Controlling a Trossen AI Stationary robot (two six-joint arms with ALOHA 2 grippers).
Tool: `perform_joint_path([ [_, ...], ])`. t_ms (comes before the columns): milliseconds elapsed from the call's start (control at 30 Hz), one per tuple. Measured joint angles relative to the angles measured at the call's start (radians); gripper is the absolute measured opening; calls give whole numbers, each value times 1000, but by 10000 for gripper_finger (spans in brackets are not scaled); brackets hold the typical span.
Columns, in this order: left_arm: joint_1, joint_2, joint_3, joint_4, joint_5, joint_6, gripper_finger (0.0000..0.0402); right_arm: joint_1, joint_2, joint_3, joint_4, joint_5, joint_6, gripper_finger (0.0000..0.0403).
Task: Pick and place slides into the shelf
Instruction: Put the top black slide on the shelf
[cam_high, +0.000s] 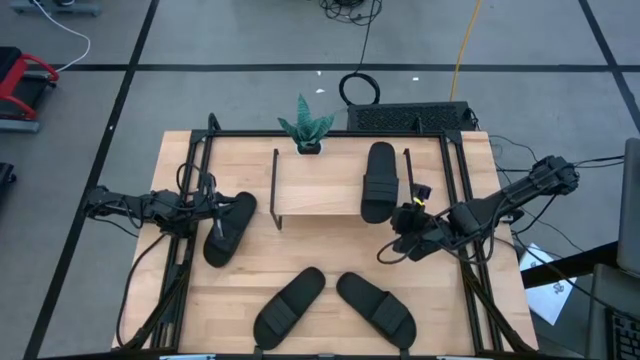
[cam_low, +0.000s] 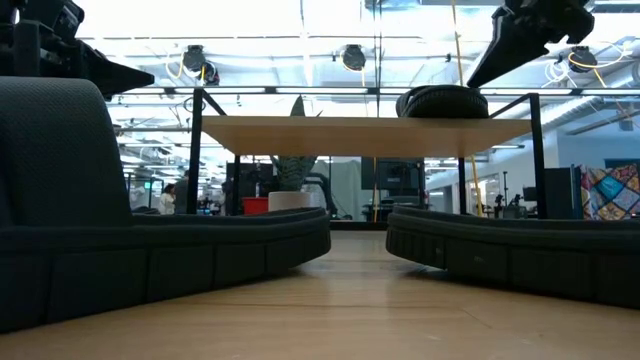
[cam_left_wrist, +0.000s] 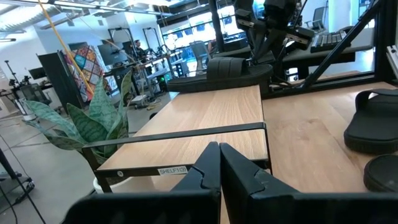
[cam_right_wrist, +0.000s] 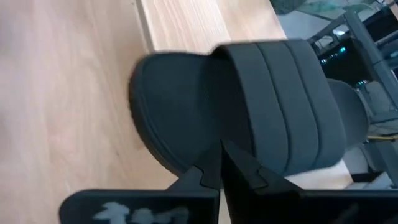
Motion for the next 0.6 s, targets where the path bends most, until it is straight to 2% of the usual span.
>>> perform_joint_path([
  [233,0,0,0,0,0,0,1,-17,0,0,-71,31,60,0],
  [433,0,0,0,0,0,-1,1,-20,0,0,-60,82,66,0],
  [600,0,0,0,0,0,-2,1,-25,0,0,-60,82,72,0],
])
